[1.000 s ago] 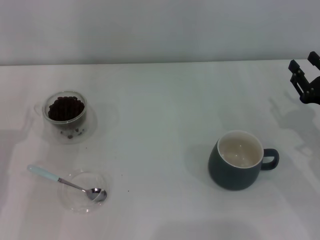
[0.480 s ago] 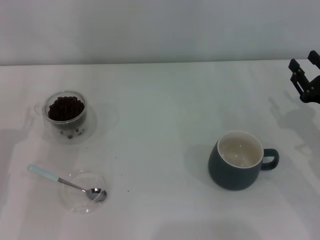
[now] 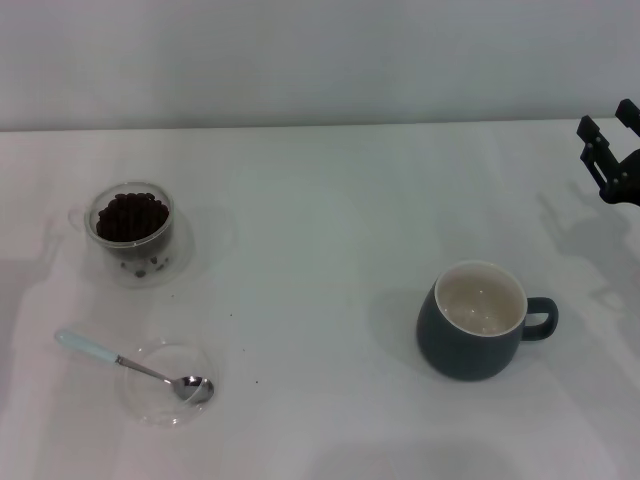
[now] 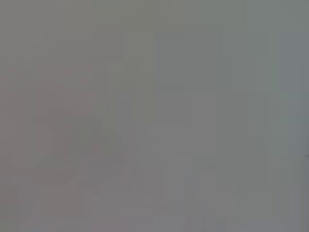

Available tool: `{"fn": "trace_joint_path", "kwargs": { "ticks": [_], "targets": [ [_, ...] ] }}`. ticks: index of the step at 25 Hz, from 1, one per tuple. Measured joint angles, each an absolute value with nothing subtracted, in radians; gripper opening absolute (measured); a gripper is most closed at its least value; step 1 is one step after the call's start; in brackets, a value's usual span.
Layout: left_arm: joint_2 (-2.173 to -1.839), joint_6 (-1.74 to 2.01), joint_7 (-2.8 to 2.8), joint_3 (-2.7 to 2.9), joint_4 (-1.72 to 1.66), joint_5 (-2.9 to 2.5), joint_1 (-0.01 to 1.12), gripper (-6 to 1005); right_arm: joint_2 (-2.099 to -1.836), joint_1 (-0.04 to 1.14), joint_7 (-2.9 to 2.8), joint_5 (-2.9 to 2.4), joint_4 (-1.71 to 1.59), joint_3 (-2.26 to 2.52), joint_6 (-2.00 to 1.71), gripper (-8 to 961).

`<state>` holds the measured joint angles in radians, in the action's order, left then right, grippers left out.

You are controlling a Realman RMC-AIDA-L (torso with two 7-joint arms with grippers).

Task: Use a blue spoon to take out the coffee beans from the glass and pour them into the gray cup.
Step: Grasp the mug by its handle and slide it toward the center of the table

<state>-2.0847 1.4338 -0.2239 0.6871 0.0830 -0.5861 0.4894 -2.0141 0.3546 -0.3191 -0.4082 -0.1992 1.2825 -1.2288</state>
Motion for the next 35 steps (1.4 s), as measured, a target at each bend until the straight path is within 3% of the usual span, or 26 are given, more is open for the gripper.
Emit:
{"fn": "trace_joint_path", "kwargs": {
  "ticks": [28, 33, 35],
  "targets": [
    [-2.089, 1.473, -0.230, 0.695, 0.092, -0.595, 0.424, 832, -2.008, 0.340, -0.384, -0.419, -0.205, 1.282, -1.244, 532],
    [-2.087, 1.474, -0.231, 0.695, 0.092, -0.595, 0.411, 832, -2.009, 0.330, -0.422, -0.425, -0.196, 1.317, -1.254, 755],
    [-2.087, 1.474, -0.231, 0.695, 0.092, -0.595, 0.400, 832, -2.009, 0.327, -0.442, -0.426, -0.195, 1.355, -1.260, 777]
  ]
}}
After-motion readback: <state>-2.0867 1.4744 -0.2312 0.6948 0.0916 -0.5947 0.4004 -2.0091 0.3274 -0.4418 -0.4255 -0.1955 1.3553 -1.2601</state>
